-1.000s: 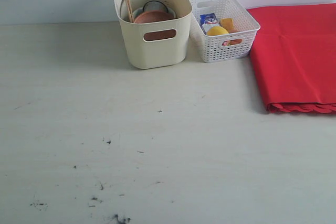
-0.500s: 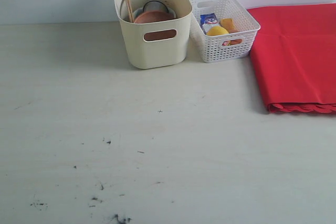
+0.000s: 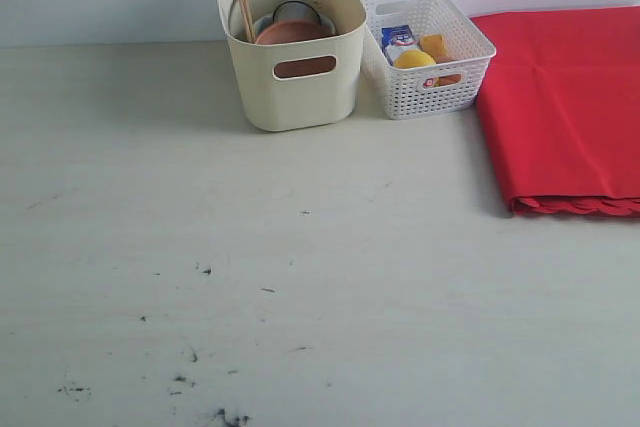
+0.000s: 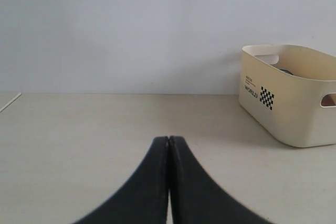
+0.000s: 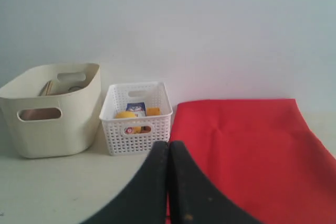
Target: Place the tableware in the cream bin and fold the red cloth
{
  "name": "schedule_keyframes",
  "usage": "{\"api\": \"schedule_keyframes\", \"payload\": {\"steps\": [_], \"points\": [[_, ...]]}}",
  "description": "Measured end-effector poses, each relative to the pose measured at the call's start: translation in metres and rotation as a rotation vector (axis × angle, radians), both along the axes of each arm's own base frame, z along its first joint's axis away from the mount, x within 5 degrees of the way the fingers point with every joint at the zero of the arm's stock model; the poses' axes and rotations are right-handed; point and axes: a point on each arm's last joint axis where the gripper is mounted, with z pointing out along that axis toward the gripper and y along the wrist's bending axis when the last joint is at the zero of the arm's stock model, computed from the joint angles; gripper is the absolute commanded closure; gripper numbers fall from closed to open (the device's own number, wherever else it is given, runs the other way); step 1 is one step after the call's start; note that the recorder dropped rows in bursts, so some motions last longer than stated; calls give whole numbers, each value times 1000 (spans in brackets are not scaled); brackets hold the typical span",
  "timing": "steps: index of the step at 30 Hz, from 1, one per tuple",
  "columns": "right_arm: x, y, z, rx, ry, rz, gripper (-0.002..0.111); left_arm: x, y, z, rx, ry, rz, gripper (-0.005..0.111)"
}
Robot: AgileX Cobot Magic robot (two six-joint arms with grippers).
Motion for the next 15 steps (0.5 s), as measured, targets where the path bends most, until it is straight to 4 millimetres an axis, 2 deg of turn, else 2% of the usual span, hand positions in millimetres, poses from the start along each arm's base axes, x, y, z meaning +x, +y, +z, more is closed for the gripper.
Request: {"api": "schedule_keyframes", "payload": {"steps": [7, 15], "points": [[2, 0, -22, -8, 76, 2, 108, 0, 0, 0, 0, 0, 0, 106], [2, 1, -24, 19, 99, 3, 108, 0, 0, 0, 0, 0, 0, 106]]}}
